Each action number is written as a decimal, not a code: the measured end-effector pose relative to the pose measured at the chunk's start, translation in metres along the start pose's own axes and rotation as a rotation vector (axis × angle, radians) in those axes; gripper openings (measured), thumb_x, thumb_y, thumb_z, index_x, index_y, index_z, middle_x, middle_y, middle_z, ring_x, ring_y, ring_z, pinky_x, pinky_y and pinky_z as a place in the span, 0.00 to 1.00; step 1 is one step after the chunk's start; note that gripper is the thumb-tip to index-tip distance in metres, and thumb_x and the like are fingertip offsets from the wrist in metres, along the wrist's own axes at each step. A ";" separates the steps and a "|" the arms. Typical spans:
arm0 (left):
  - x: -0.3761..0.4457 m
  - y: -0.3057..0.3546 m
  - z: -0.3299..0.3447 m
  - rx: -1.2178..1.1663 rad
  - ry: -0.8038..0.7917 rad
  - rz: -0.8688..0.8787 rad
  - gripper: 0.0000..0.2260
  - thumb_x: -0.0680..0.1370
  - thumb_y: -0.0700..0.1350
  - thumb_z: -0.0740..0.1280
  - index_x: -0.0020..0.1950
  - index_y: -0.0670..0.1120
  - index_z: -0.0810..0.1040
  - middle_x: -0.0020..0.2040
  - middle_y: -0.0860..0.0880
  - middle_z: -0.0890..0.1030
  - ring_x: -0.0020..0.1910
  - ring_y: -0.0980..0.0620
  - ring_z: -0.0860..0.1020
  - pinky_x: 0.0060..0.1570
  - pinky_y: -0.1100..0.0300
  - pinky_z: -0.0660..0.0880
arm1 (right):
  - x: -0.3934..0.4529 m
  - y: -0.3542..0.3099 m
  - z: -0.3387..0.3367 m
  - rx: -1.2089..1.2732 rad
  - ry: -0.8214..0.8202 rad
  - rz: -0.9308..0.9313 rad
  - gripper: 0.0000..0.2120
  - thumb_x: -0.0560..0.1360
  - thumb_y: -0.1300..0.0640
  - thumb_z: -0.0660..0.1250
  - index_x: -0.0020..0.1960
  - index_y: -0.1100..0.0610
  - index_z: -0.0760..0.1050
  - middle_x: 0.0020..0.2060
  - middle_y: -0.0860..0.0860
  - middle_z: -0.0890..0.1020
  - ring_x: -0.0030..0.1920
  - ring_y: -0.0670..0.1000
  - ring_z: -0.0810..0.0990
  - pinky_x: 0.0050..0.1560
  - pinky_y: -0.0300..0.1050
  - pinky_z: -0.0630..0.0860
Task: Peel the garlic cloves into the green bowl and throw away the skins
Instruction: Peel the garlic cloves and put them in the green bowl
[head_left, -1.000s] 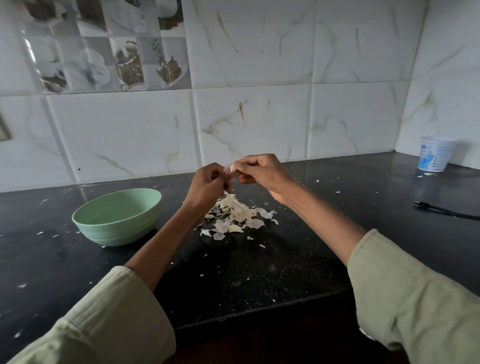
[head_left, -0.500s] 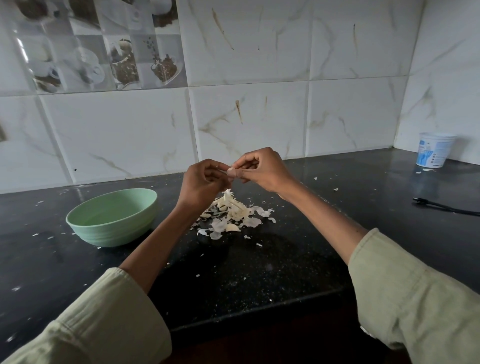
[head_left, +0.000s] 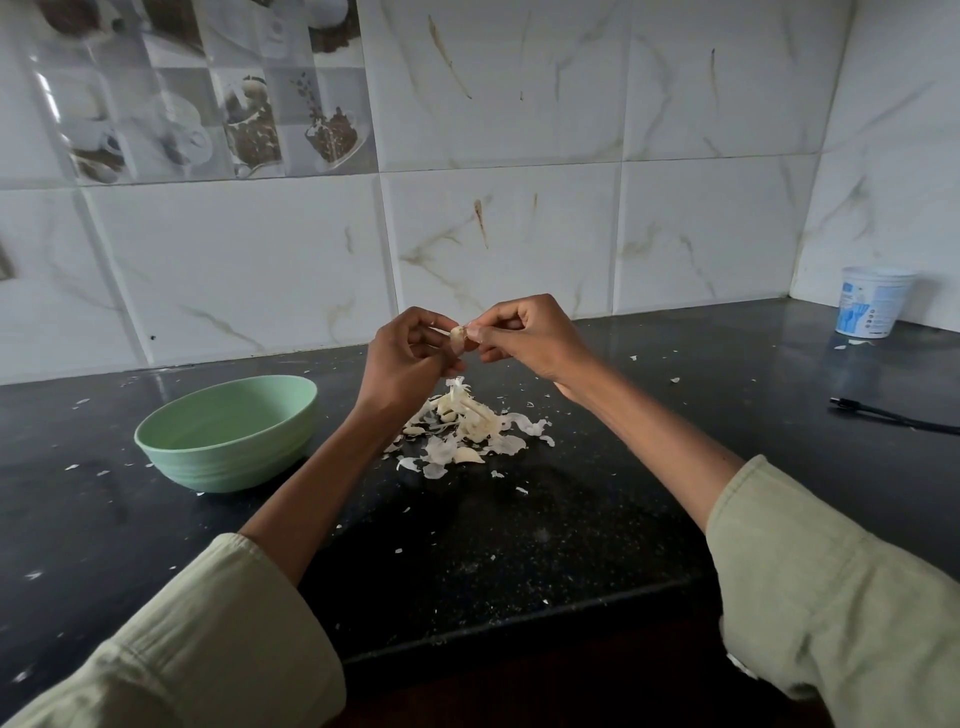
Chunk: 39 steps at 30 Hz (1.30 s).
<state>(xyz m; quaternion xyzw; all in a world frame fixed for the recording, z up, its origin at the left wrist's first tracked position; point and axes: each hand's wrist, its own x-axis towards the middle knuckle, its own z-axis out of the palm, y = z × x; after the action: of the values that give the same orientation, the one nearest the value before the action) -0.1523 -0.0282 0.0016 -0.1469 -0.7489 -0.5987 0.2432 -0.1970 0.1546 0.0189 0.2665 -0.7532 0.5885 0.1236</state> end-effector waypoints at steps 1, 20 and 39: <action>0.000 0.000 0.001 0.007 -0.003 0.003 0.11 0.78 0.42 0.76 0.57 0.41 0.81 0.45 0.41 0.86 0.43 0.44 0.87 0.42 0.59 0.82 | -0.001 -0.001 0.001 -0.005 0.017 0.007 0.07 0.75 0.62 0.78 0.51 0.64 0.86 0.42 0.58 0.88 0.43 0.55 0.88 0.48 0.49 0.86; 0.001 -0.006 0.003 -0.248 0.009 -0.167 0.08 0.83 0.37 0.69 0.61 0.38 0.81 0.45 0.46 0.86 0.44 0.52 0.84 0.47 0.61 0.80 | -0.003 -0.006 0.004 -0.022 -0.120 0.175 0.13 0.79 0.57 0.72 0.54 0.68 0.82 0.43 0.59 0.88 0.41 0.50 0.85 0.49 0.44 0.85; 0.000 -0.007 -0.004 0.017 0.021 -0.085 0.04 0.78 0.43 0.76 0.53 0.46 0.86 0.48 0.39 0.87 0.45 0.53 0.83 0.51 0.56 0.81 | -0.001 0.004 -0.016 -0.588 -0.309 -0.016 0.15 0.66 0.51 0.84 0.45 0.53 0.80 0.43 0.51 0.85 0.44 0.54 0.83 0.48 0.55 0.82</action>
<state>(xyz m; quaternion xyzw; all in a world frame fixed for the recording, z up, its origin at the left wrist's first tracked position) -0.1551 -0.0339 -0.0031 -0.1067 -0.7571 -0.6034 0.2266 -0.2003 0.1705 0.0197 0.3112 -0.8986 0.2975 0.0843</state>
